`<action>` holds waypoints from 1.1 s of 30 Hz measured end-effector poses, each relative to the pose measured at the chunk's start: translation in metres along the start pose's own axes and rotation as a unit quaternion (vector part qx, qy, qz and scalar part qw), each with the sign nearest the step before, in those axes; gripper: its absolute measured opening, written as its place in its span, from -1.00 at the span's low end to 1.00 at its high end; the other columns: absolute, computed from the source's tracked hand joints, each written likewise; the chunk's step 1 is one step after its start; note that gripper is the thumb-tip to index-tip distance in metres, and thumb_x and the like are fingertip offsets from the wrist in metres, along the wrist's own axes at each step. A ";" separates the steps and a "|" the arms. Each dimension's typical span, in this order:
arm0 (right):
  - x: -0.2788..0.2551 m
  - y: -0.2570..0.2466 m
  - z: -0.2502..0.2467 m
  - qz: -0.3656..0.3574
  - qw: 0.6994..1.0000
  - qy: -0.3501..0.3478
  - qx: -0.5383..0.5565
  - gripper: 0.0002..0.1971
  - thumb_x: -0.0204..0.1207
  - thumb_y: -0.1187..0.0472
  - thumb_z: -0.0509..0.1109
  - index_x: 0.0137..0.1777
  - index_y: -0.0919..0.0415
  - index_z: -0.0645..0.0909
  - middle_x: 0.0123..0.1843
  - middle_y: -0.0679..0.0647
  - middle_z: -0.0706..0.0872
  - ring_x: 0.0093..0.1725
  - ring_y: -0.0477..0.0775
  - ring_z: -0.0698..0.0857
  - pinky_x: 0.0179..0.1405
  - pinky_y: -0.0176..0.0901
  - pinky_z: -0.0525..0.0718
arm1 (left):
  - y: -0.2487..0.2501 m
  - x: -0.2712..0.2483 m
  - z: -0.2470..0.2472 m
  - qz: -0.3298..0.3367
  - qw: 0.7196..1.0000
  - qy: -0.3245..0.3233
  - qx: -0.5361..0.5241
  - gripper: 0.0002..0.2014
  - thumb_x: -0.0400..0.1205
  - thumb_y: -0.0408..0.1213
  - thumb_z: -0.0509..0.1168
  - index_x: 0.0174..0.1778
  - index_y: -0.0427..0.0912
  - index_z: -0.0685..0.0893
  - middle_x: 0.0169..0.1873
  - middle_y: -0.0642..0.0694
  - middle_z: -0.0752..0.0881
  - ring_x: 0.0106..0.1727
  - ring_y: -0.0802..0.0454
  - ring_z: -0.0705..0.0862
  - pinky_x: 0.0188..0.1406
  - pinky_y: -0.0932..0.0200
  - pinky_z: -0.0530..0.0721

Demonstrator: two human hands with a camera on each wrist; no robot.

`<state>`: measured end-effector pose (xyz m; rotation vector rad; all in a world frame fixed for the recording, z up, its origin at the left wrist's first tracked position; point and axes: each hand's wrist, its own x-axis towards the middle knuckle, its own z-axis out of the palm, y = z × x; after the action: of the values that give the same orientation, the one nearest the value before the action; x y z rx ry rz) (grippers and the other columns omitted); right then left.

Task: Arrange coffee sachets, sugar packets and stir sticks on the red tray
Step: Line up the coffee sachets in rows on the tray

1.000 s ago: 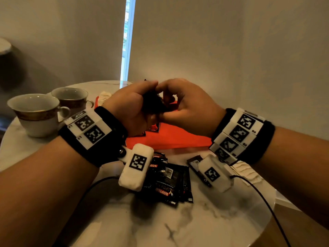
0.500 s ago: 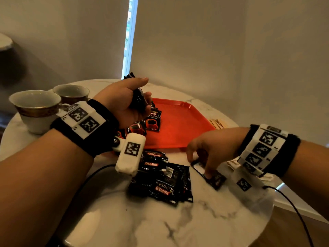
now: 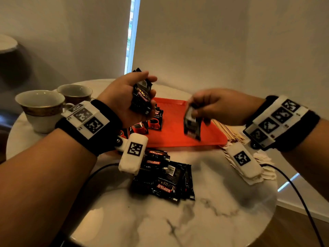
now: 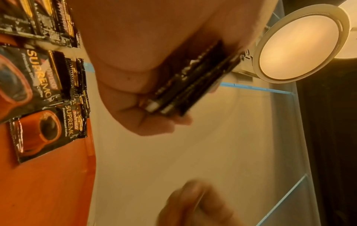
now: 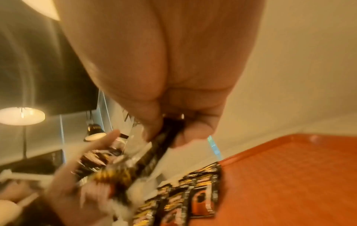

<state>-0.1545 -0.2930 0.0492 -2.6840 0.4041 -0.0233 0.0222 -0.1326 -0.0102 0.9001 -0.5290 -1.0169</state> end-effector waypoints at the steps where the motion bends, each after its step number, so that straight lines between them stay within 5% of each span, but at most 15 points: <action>1: 0.002 -0.009 -0.002 -0.018 0.998 0.024 0.062 -0.84 0.66 0.42 0.34 0.12 0.23 0.70 -0.17 0.12 0.76 -0.33 -0.02 0.64 -0.29 -0.21 0.66 | -0.001 0.000 0.000 0.002 1.000 -0.002 0.021 -0.71 0.69 0.01 0.24 0.21 -0.05 0.66 -0.24 -0.10 0.63 -0.31 -0.01 0.63 -0.18 0.05 0.65; 5: 0.019 -0.038 0.013 -0.106 0.970 0.099 0.193 -0.83 0.61 0.51 0.36 -0.02 0.23 0.63 -0.28 -0.03 0.73 -0.36 -0.14 0.63 -0.38 -0.31 0.55 | -0.010 0.002 0.005 -0.025 0.992 -0.105 0.067 -0.41 0.65 0.16 0.19 0.51 -0.13 0.51 0.07 -0.23 0.65 -0.04 -0.20 0.72 -0.02 -0.23 0.69; 8: 0.033 -0.049 0.028 -0.106 0.958 0.147 0.223 -0.80 0.61 0.55 0.34 -0.08 0.24 0.61 -0.33 -0.04 0.69 -0.46 -0.29 0.63 -0.42 -0.43 0.56 | -0.013 0.001 0.008 -0.036 0.984 -0.154 0.079 -0.40 0.58 0.26 0.15 0.42 -0.05 0.56 0.07 -0.18 0.73 -0.05 -0.17 0.80 -0.11 -0.09 0.76; 11: 0.043 -0.048 0.037 -0.089 0.957 0.209 0.182 -0.83 0.58 0.40 0.44 -0.07 0.09 0.68 -0.18 -0.02 0.72 -0.33 -0.25 0.68 -0.31 -0.37 0.60 | -0.012 -0.001 0.007 -0.016 0.987 -0.139 0.082 -0.60 0.61 -0.06 0.27 0.33 -0.13 0.57 -0.07 -0.15 0.75 -0.21 -0.07 0.75 -0.20 0.06 0.61; 14: 0.046 -0.040 0.042 -0.038 0.953 0.286 0.094 -0.82 0.54 0.11 0.54 0.04 -0.04 0.60 -0.01 -0.02 0.63 -0.18 -0.20 0.58 -0.16 -0.28 0.51 | 0.000 0.002 -0.003 0.028 0.998 -0.050 0.040 -0.70 0.58 -0.28 0.23 0.24 -0.09 0.61 -0.29 -0.07 0.62 -0.37 0.00 0.60 -0.33 0.15 0.50; 17: 0.034 -0.040 0.047 -0.037 0.984 0.139 0.110 -0.73 0.45 -0.04 0.59 0.01 0.00 0.61 -0.17 -0.03 0.69 -0.27 -0.08 0.64 -0.21 -0.01 0.66 | 0.022 0.003 -0.023 0.055 0.998 0.026 -0.032 -0.76 0.59 -0.19 0.21 0.17 -0.03 0.59 -0.37 -0.01 0.48 -0.45 0.08 0.46 -0.37 0.22 0.42; 19: 0.022 -0.044 0.052 -0.053 0.998 -0.016 -0.036 -0.48 0.26 -0.32 0.60 0.17 -0.18 0.63 -0.01 -0.16 0.70 -0.06 -0.14 0.69 -0.04 -0.05 0.75 | 0.031 0.003 -0.038 0.065 0.994 0.061 -0.068 -0.75 0.57 -0.08 0.25 0.13 -0.04 0.57 -0.38 0.01 0.45 -0.46 0.12 0.42 -0.37 0.26 0.40; 21: 0.017 -0.052 0.064 -0.081 0.975 -0.105 -0.177 -0.26 0.17 -0.43 0.59 0.37 -0.31 0.52 0.17 -0.26 0.58 0.14 -0.20 0.61 0.09 -0.17 0.70 | 0.034 0.004 -0.046 0.071 0.990 0.078 -0.092 -0.73 0.58 -0.03 0.26 0.13 -0.06 0.56 -0.37 0.00 0.46 -0.45 0.13 0.44 -0.39 0.28 0.45; 23: 0.019 -0.057 0.078 -0.108 0.955 -0.138 -0.239 -0.18 0.15 -0.44 0.60 0.45 -0.32 0.48 0.19 -0.28 0.48 0.18 -0.18 0.56 0.15 -0.19 0.66 | 0.033 0.005 -0.045 0.075 0.988 0.084 -0.104 -0.76 0.59 -0.07 0.27 0.09 -0.10 0.57 -0.36 -0.02 0.51 -0.42 0.11 0.49 -0.38 0.26 0.54; 26: 0.023 -0.055 0.097 -0.117 0.944 -0.173 -0.256 -0.33 0.25 -0.29 0.63 0.38 -0.27 0.57 0.13 -0.21 0.48 0.11 -0.11 0.59 0.11 -0.08 0.72 | 0.026 0.007 -0.038 0.069 0.990 0.084 -0.092 -0.88 0.59 -0.19 0.28 -0.03 -0.13 0.55 -0.36 -0.07 0.54 -0.39 0.04 0.57 -0.33 0.21 0.64; 33: 0.018 -0.043 0.080 -0.127 0.968 -0.096 -0.192 -0.66 0.54 0.04 0.45 0.31 -0.17 0.71 0.01 -0.27 0.56 0.02 -0.20 0.60 0.04 -0.25 0.62 | 0.013 0.010 -0.030 0.042 0.996 0.070 -0.033 -0.85 0.58 -0.18 0.30 0.00 -0.13 0.53 -0.31 -0.04 0.53 -0.41 0.08 0.51 -0.40 0.20 0.59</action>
<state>-0.1191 -0.2281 -0.0065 -3.0645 -0.0029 0.2621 0.0555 -0.1272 -0.0164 0.8758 -0.4104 -0.8824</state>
